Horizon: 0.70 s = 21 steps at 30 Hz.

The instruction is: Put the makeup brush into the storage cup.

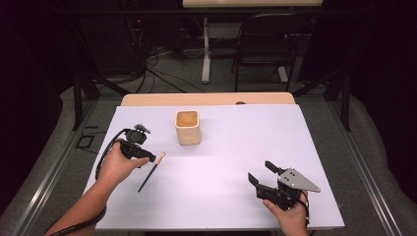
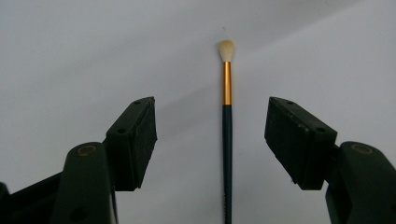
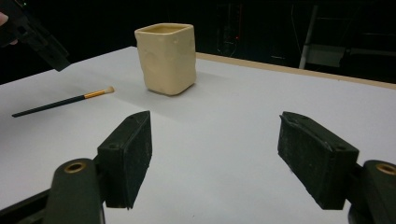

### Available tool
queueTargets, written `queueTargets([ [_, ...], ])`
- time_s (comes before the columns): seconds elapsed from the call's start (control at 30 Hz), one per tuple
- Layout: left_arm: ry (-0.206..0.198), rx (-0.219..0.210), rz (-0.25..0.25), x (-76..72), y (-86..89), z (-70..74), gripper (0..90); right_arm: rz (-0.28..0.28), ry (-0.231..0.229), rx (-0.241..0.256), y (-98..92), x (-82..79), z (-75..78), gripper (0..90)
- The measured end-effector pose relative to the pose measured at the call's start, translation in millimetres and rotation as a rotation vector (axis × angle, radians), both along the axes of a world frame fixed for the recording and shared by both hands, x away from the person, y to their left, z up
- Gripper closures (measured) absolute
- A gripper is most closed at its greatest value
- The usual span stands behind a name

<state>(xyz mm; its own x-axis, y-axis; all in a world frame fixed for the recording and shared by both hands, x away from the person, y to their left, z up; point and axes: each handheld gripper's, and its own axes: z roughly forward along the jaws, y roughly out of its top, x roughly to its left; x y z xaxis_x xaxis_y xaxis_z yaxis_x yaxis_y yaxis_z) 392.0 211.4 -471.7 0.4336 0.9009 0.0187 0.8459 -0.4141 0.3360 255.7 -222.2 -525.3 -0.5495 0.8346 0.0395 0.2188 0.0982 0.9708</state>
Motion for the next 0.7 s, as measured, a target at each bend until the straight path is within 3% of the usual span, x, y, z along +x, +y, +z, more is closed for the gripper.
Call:
queueTargets([
  [0.5,0.019,0.026,0.006,10.2,-10.5,0.9,35.9,0.004,0.005,0.008,0.4,0.1,0.0,26.0],
  [0.7,0.031,0.034,0.004,13.3,-11.9,0.4,36.9,-0.004,-0.023,0.028,1.6,1.5,-1.3,26.2],
])
